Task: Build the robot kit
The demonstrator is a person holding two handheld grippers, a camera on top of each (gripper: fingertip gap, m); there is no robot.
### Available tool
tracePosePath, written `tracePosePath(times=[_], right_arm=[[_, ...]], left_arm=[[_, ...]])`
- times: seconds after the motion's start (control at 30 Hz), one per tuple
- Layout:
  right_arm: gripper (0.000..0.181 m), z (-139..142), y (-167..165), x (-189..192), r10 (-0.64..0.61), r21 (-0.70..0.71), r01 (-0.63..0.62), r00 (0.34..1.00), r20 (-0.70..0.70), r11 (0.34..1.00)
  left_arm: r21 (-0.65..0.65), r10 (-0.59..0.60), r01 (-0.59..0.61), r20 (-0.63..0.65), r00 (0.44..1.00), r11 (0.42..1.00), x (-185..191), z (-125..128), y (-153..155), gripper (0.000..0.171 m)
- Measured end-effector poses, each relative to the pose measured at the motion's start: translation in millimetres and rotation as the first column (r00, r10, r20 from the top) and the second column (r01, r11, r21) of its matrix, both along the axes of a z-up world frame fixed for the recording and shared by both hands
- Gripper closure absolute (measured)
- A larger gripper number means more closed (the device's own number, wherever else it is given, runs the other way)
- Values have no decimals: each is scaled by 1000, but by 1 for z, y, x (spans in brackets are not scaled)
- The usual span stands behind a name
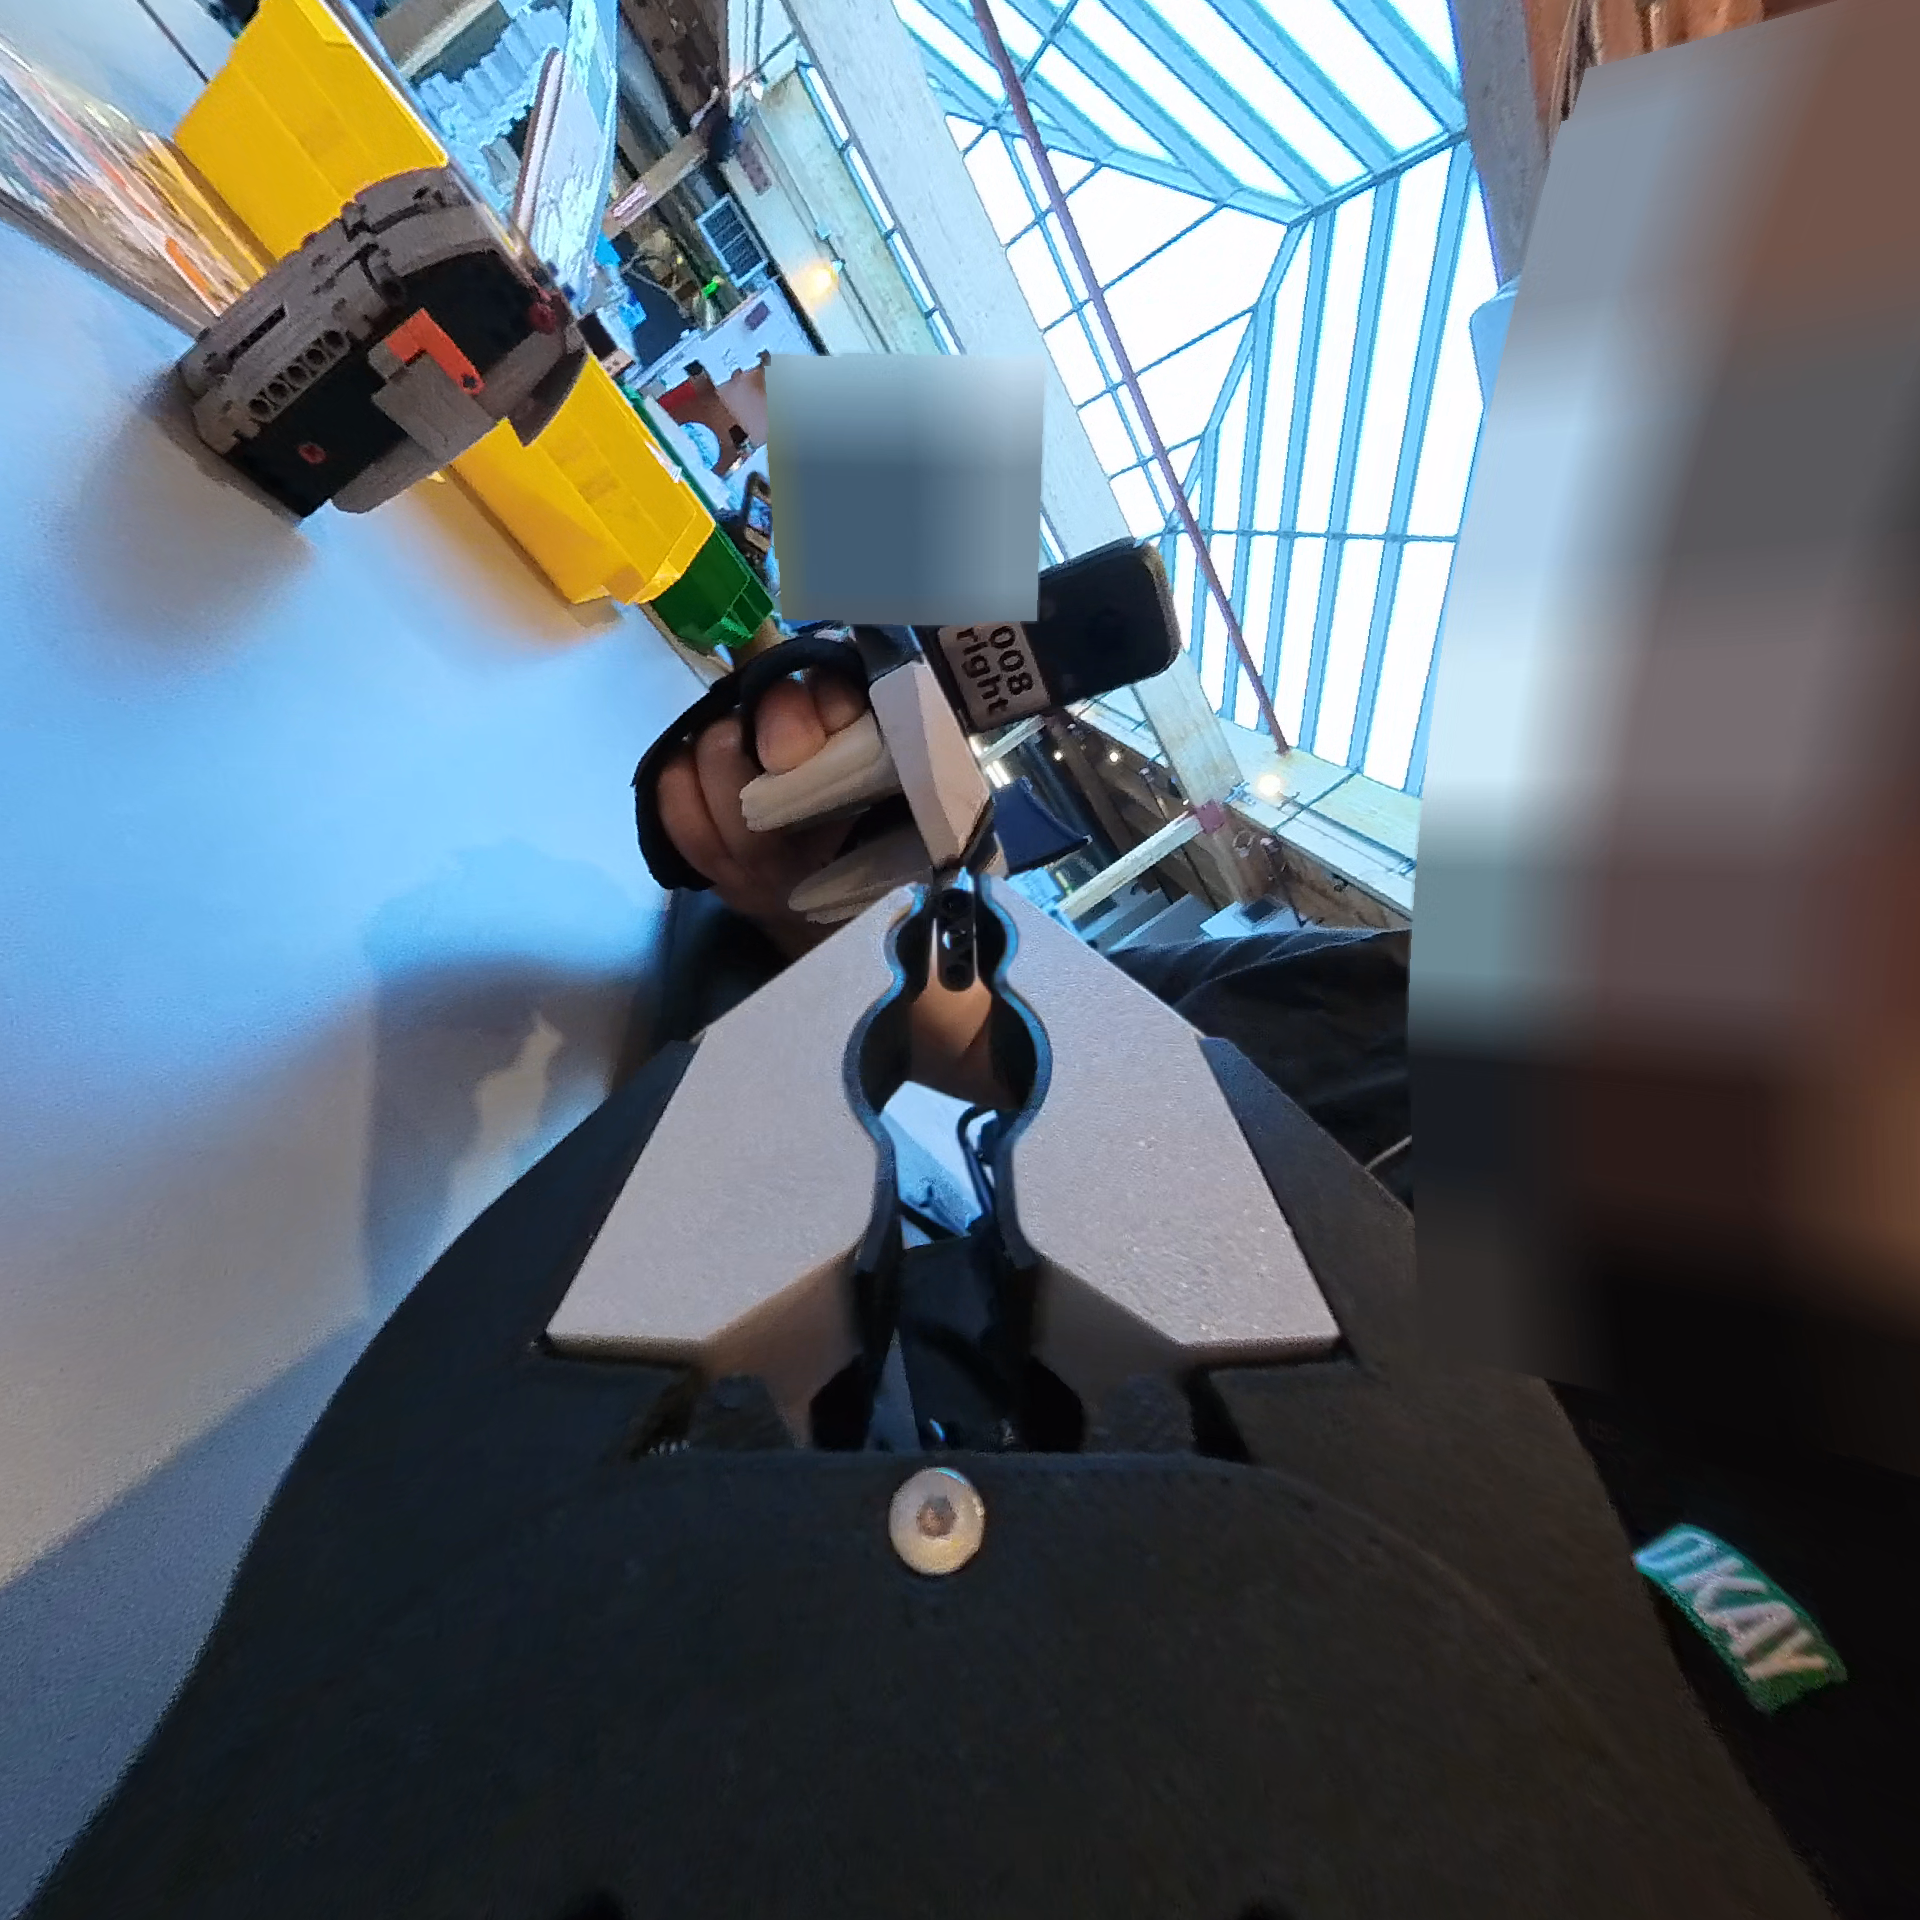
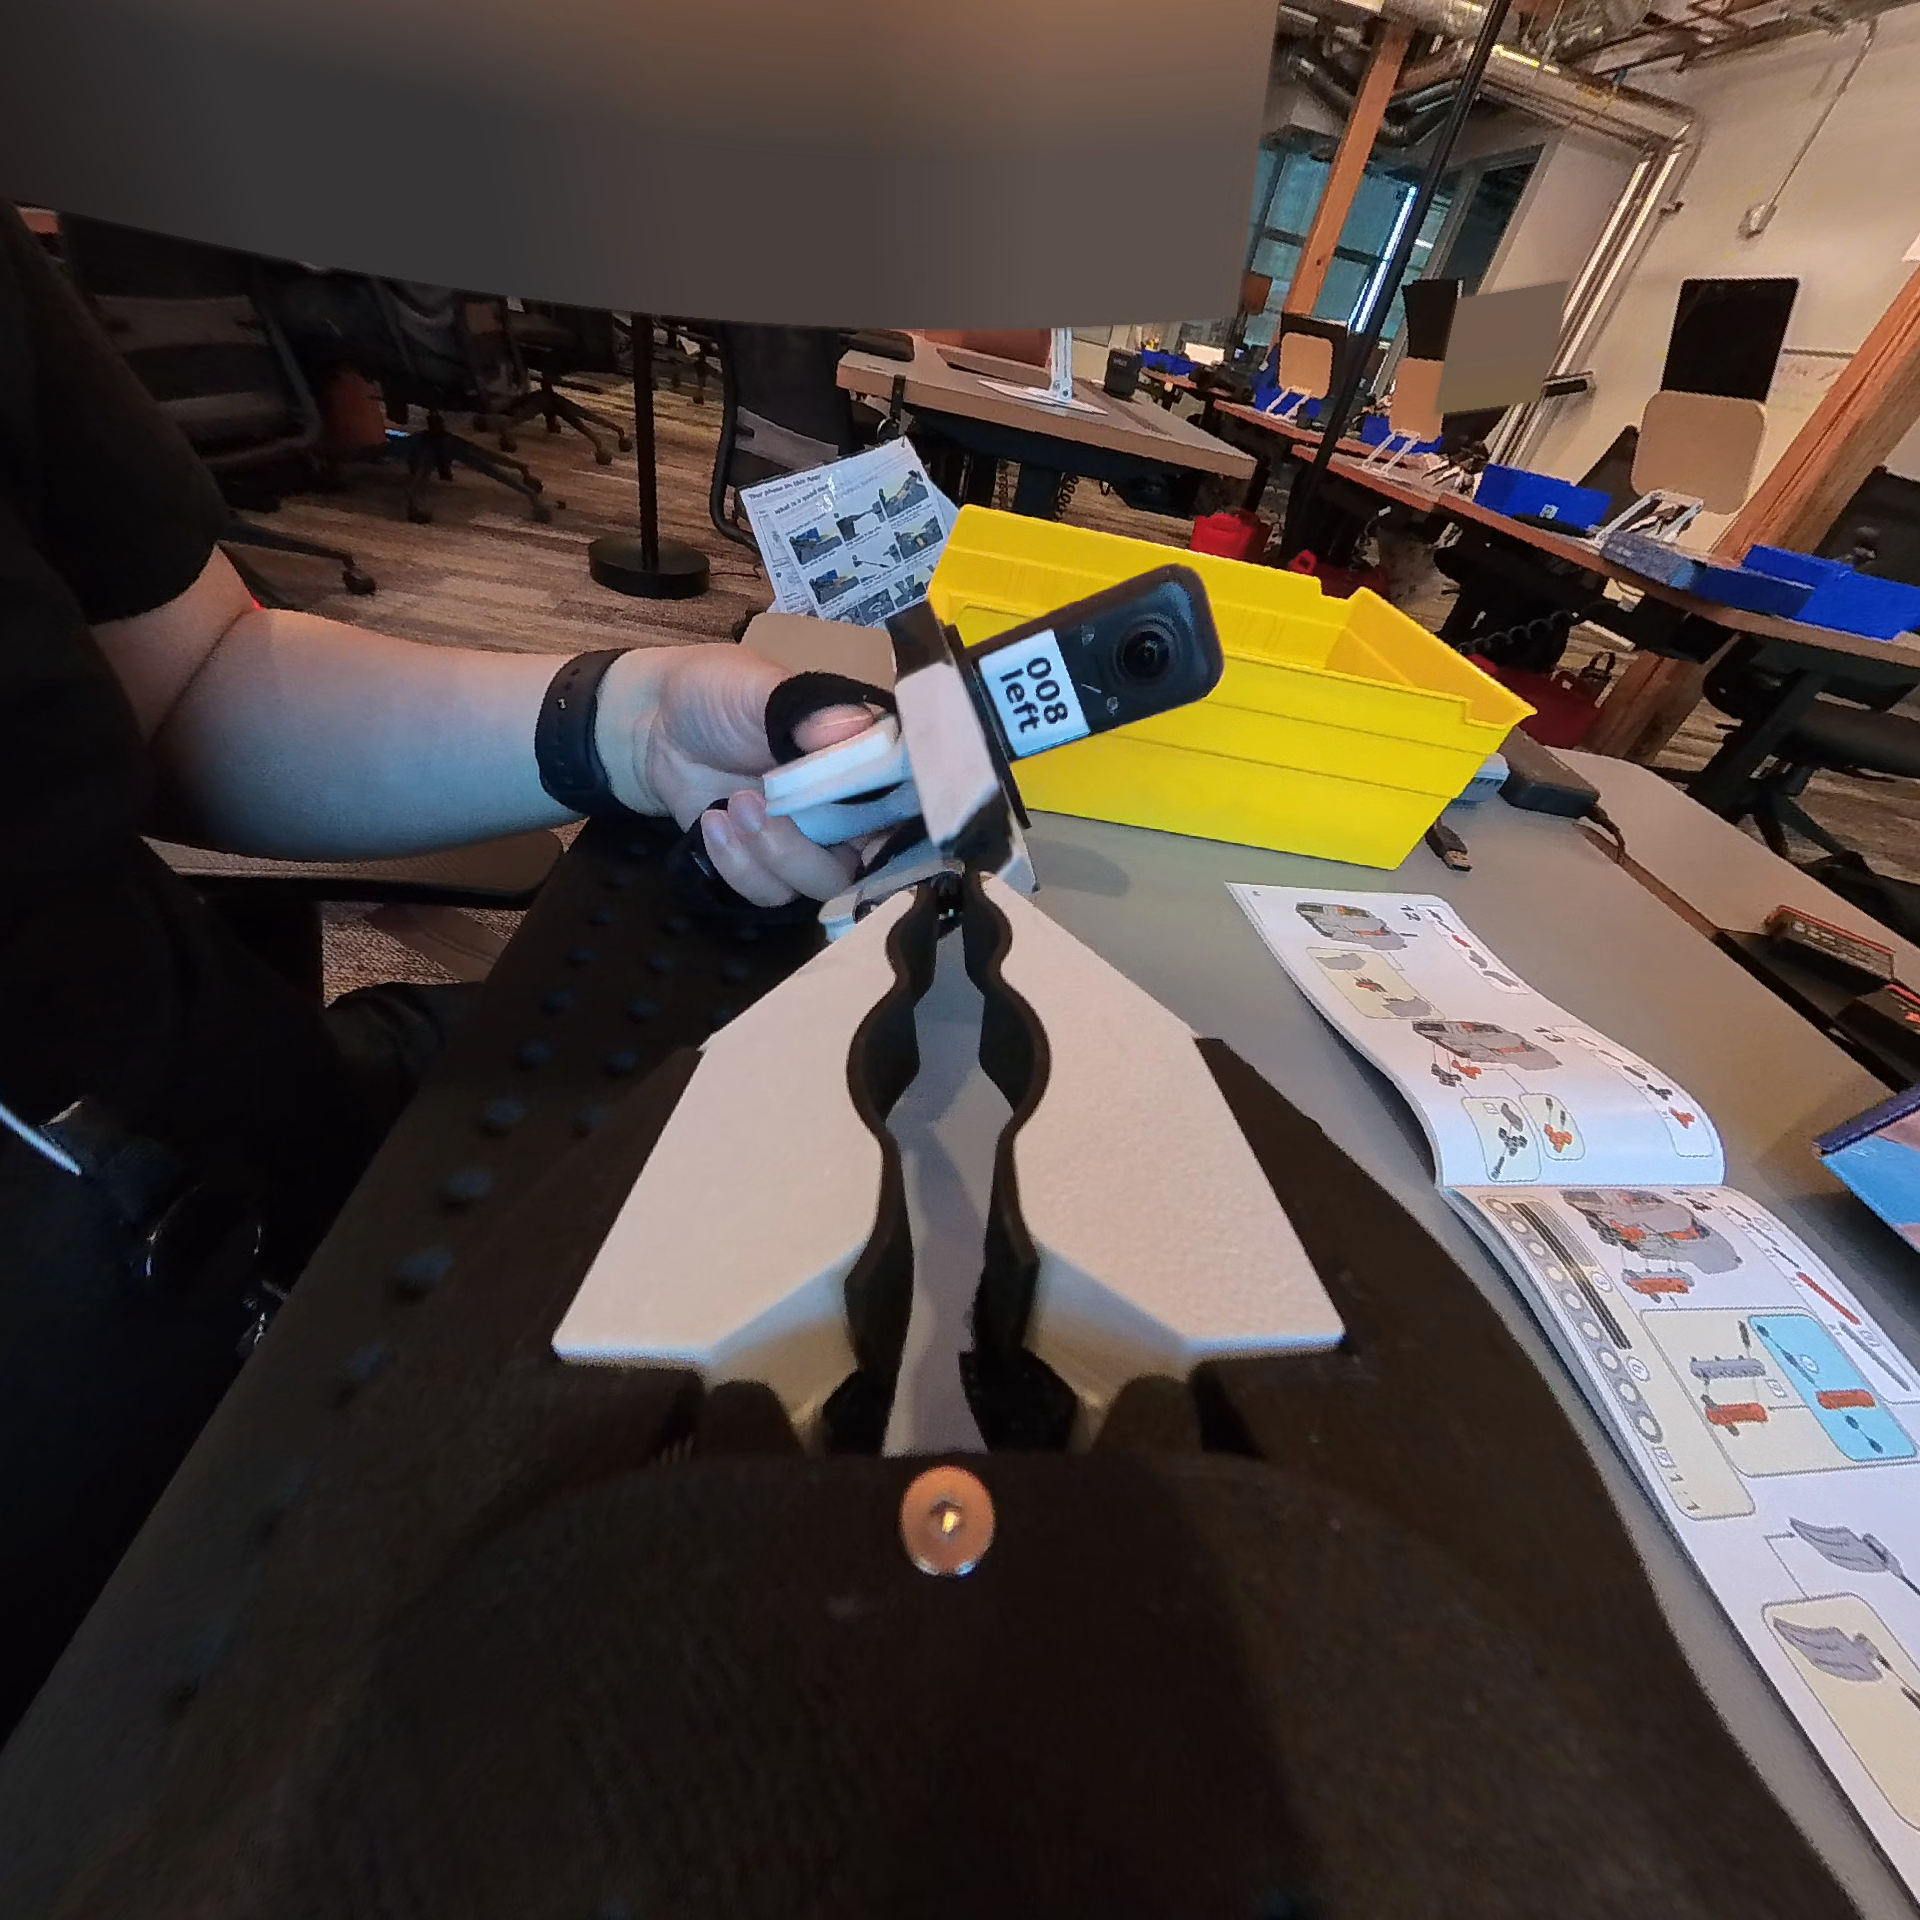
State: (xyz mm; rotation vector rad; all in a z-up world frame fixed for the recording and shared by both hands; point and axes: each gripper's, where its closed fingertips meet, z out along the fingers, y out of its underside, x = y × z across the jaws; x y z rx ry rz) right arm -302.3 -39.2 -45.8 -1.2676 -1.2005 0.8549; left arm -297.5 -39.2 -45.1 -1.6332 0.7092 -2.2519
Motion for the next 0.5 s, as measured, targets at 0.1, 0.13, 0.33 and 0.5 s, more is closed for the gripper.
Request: tracePosePath(times=[0.1, 0.13, 0.33, 0.5], right_arm=[[178, -1, 0, -1, 2, -1, -2, 1000, 4, 1000], [178, -1, 0, -1, 1, -1, -1, 1000, 5, 1000], [177, -9, 3, 1, 6, -48, -5, 1000, 24, 999], [176, -12, 5, 4, -8, -66, 10, 999, 32, 998]], left_arm=[[10, -9, 9, -15, 1000, 1000, 2, -2, -2, 169], [7, -12, 12, -17, 1000, 1000, 2, -2, -2, 169], [49, 26, -22, -90, 996, 999, 3, -12, 1, 168], [72, 60, -50, -139, 988, 996, 4, -19, 5, 169]])
